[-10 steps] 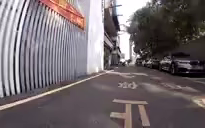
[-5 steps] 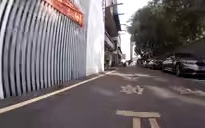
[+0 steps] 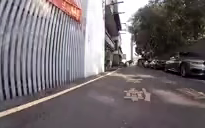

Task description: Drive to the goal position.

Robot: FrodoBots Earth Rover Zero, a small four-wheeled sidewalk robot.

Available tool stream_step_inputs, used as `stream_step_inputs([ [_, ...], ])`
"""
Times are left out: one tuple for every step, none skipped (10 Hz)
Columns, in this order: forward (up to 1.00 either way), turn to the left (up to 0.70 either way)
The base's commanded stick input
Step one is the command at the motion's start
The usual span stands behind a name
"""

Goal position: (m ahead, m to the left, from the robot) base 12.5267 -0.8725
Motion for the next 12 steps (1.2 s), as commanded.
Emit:
stream_step_inputs([
  [0.70,-0.05],
  [0.70,-0.11],
  [0.70,-0.14],
  [0.70,-0.14],
  [0.70,-0.14],
  [0.70,-0.14],
  [0.70,-0.13],
  [0.70,-0.12],
  [0.70,-0.02],
  [0.70,0.00],
  [0.70,0.00],
  [0.70,0.00],
])
